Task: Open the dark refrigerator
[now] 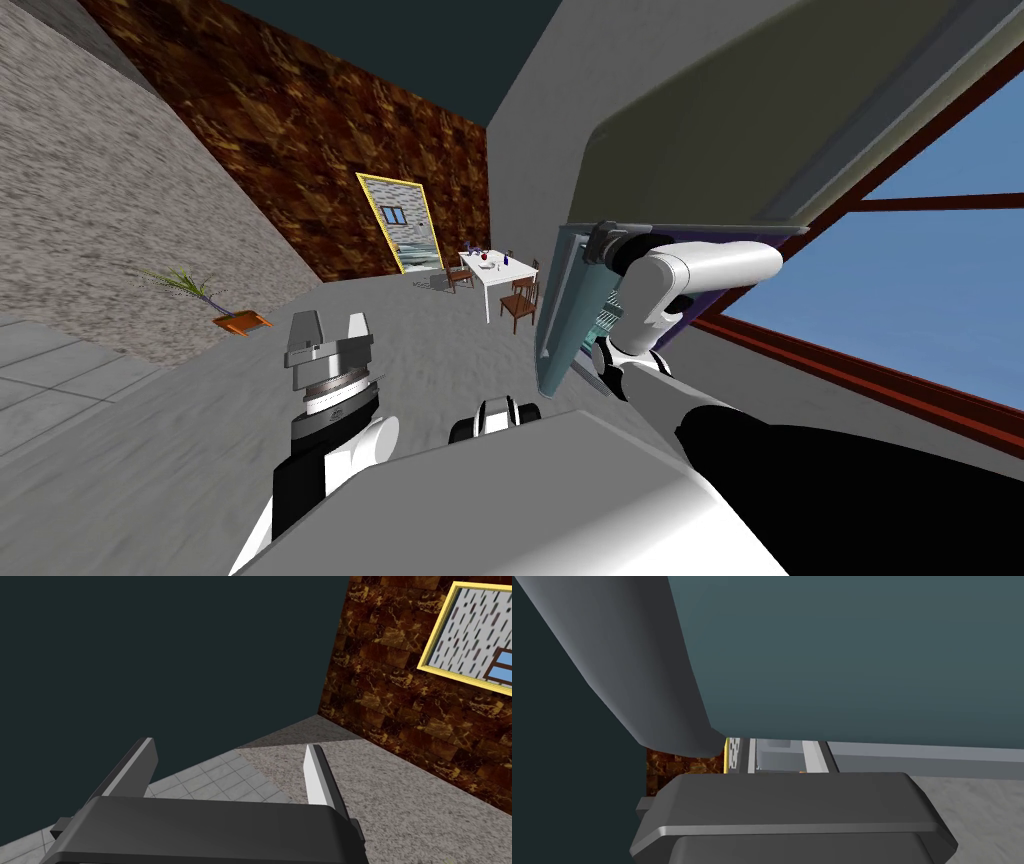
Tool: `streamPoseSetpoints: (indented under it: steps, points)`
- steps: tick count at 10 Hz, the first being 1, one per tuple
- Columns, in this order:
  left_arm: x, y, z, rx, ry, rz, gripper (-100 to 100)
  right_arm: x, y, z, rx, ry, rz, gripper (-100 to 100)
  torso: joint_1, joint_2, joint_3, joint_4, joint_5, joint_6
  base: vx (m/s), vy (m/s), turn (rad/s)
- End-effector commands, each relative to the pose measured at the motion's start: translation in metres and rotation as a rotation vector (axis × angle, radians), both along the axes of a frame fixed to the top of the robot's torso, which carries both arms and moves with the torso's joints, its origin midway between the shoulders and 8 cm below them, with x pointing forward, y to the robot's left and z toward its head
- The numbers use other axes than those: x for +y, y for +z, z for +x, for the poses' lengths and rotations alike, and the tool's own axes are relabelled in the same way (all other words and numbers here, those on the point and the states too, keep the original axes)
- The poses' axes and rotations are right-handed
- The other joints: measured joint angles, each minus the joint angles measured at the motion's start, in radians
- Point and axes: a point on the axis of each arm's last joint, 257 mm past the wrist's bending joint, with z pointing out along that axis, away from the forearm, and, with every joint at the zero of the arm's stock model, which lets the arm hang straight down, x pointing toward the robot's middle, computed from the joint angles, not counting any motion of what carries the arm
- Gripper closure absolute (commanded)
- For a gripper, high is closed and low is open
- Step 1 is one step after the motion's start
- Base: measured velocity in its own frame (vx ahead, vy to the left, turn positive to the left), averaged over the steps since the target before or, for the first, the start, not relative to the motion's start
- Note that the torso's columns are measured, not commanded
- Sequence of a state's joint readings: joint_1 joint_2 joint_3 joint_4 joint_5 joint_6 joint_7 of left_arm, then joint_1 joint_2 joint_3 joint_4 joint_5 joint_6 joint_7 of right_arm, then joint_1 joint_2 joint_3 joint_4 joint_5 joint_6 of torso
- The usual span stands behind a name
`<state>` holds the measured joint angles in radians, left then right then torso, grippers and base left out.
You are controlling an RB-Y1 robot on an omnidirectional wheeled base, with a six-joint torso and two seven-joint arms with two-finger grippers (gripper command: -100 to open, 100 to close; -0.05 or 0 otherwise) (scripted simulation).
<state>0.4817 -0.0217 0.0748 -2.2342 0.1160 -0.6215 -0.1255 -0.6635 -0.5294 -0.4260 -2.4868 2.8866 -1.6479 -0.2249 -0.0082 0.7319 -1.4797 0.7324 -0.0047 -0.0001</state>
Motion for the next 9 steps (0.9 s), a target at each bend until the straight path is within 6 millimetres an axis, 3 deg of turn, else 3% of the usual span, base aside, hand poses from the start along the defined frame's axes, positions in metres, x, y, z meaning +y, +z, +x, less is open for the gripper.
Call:
streamPoseSetpoints:
  steps: [1, 3, 7, 9]
  points:
    - [0.000, 0.000, 0.000, 0.000, 0.000, 0.000, 0, -0.006, 0.002, -0.005, -0.006, -0.029, 0.003, 100, 0.002, 0.002, 0.003, 0.000, -0.001, 0.001, 0.049, 0.118, -0.005]
    - [0.000, 0.000, 0.000, 0.000, 0.000, 0.000, 0, -0.030, 0.002, -0.011, -0.005, -0.116, 0.004, 100, 0.002, 0.003, 0.002, 0.003, 0.001, 0.001, 0.133, 0.199, 0.017]
    - [0.000, 0.000, 0.000, 0.000, 0.000, 0.000, 0, -0.053, 0.001, -0.018, -0.003, -0.206, 0.006, 100, 0.008, -0.007, -0.006, 0.001, 0.005, -0.002, 0.179, 0.238, 0.008]
    - [0.000, 0.000, 0.000, 0.000, 0.000, 0.000, 0, -0.074, 0.000, -0.026, 0.002, -0.285, 0.006, 100, -0.003, -0.003, -0.004, 0.003, 0.001, 0.001, 0.198, 0.227, 0.033]
